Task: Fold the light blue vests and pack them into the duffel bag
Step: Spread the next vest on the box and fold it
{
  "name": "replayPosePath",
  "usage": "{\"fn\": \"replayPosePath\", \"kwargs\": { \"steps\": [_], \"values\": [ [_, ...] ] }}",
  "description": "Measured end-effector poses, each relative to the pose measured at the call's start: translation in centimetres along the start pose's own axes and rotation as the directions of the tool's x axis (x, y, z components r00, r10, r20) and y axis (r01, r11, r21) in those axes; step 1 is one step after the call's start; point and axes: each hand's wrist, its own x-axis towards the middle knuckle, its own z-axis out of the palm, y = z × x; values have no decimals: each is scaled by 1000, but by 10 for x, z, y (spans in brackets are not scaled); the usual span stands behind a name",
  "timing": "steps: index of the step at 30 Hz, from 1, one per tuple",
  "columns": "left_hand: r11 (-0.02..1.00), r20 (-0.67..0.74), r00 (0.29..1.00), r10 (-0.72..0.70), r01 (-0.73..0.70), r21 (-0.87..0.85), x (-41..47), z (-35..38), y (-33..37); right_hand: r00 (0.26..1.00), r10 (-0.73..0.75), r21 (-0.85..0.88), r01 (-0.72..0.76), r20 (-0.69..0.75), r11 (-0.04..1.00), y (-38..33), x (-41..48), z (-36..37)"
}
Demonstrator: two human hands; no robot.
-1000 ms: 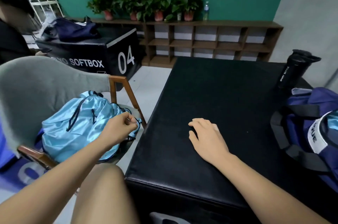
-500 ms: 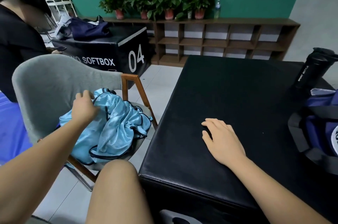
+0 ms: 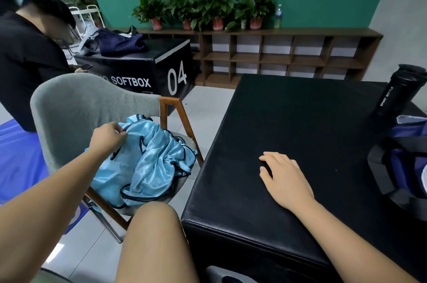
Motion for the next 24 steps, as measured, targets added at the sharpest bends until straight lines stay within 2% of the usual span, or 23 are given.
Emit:
{"fn": "replayPosePath", "kwargs": {
  "steps": [4,17,21,24],
  "values": [
    [984,-56,998,-13,3,-176,-6,-20,27,1000,0,2,0,-6,1000,0,0,0],
    [899,-199,955,218,-276,-340,-47,-120,151,1000,11,27,-12,21,1000,-4,-2,-7],
    [843,-192,938,290,-345,-413,-76,-155,187,994,81,207,-95,75,974,-18,-11,-25],
    [777,-205,921,330,-389,-495,-98,-191,213,999,43,345,-51,31,937,-38,-20,-53]
  ]
}}
